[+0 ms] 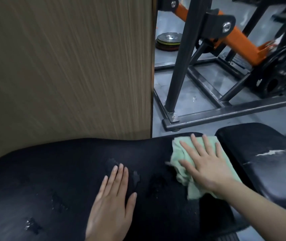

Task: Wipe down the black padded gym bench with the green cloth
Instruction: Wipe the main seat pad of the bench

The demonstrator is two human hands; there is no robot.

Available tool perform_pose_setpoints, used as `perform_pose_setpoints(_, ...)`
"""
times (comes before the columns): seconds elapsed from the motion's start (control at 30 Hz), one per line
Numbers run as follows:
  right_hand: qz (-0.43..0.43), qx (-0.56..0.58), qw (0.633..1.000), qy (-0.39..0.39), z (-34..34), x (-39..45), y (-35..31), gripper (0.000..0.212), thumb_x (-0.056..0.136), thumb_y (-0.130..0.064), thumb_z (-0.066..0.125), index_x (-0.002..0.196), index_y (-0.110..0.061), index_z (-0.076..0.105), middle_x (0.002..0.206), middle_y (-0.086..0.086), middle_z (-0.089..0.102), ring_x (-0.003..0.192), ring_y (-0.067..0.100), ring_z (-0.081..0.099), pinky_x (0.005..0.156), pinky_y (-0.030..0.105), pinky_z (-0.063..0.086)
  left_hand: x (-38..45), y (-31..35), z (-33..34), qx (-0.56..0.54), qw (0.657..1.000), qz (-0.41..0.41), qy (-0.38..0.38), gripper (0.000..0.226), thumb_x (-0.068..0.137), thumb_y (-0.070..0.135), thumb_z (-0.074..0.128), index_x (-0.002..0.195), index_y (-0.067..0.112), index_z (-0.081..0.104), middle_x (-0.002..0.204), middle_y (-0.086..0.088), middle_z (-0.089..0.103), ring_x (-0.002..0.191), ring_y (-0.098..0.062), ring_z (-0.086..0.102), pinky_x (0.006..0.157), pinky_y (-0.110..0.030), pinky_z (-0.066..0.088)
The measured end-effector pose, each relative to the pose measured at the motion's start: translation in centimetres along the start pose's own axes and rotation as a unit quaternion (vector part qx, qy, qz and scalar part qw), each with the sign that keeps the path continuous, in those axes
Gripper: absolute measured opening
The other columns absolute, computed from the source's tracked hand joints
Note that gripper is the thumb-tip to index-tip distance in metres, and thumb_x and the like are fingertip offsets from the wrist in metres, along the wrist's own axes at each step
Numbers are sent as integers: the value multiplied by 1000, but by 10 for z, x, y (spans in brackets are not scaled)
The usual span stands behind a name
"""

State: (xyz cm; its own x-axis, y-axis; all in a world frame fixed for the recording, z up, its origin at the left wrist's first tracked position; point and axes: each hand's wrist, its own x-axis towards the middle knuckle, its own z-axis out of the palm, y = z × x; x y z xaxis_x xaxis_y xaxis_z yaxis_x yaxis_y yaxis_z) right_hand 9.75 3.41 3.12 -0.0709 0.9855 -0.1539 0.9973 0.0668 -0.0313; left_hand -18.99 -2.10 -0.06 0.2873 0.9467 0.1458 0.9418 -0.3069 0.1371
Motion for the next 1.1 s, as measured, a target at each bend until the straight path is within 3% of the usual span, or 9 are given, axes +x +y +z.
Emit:
perform_pose_setpoints(0.1, 49, 25, 998, -15, -2, 29, -37, 77, 76, -72, -13, 147, -44, -17, 159, 0, -22, 143, 32, -26, 113, 58, -15, -1, 1, -3, 6, 1000, -11, -2, 61, 102, 47, 13, 146, 9, 33, 154, -2, 30, 144, -11, 18, 111, -32, 15)
perform_pose_setpoints(0.23, -117, 8, 993, 3, 5, -8, -50, 74, 78, -75, -18, 147, -47, -12, 161, -3, -12, 145, 29, -21, 114, 53, -12, -2, 2, -4, 16, 1000, -23, -13, 59, 103, 46, 11, 147, 12, 31, 155, 0, 29, 144, -9, 16, 111, -31, 13)
perform_pose_setpoints(0.33, -190, -20, 981, 17, 7, -36, -15, 64, 92, -72, 9, 151, -45, 10, 160, -2, 15, 147, 31, 4, 112, 51, 4, -2, 2, -3, 12, 999, -30, -11, 58, 103, 44, 12, 146, 11, 33, 155, 0, 29, 144, -9, 16, 111, -32, 14)
perform_pose_setpoints(0.5, -48, -17, 999, -14, -2, 0, 10, 72, 69, -80, -21, 137, -57, -25, 158, -8, -20, 144, 23, -26, 116, 48, -13, -2, 3, -1, 12, 1000, -26, 0, 58, 103, 42, 11, 146, 11, 34, 155, 0, 28, 145, -8, 14, 111, -33, 14)
perform_pose_setpoints(0.63, 20, 4, 1000, -22, 0, 30, -35, 71, 83, -73, 0, 147, -46, -17, 159, -1, -22, 143, 31, -26, 113, 57, -14, -3, 3, -3, -2, 1000, -31, 3, 58, 102, 44, 9, 147, 14, 30, 156, 2, 25, 145, -4, 7, 113, -30, 10)
perform_pose_setpoints(0.77, -100, 13, 995, -2, 2, -7, -58, 75, 80, -77, -7, 148, -45, -14, 159, -3, -20, 143, 28, -25, 114, 52, -15, -1, 4, -5, -13, 1000, -27, 4, 60, 101, 44, 9, 147, 12, 31, 155, 3, 26, 144, -3, 6, 114, -27, 6)
perform_pose_setpoints(0.87, -169, 14, 985, 32, 13, -49, -32, 67, 90, -74, 9, 151, -46, 8, 161, -5, 8, 148, 27, 0, 114, 48, 2, -3, 3, -5, -28, 999, -27, 2, 60, 101, 45, 9, 147, 13, 29, 156, 4, 25, 145, -2, 5, 114, -26, 6)
perform_pose_setpoints(1.03, 23, 23, 999, 3, 2, -16, 10, 68, 76, -78, -8, 140, -56, -19, 159, -10, -18, 144, 20, -24, 117, 46, -11, -4, 2, -3, -21, 1000, -19, 5, 57, 103, 43, 14, 147, 12, 31, 155, 0, 27, 145, -8, 13, 113, -32, 12)
perform_pose_setpoints(1.1, 82, 27, 996, -7, -3, 16, -6, 68, 83, -75, 1, 144, -50, -17, 159, -5, -20, 144, 26, -23, 116, 52, -10, -3, 1, -2, -13, 1000, -16, 9, 57, 104, 43, 13, 147, 10, 31, 155, -1, 28, 145, -11, 15, 112, -33, 12)
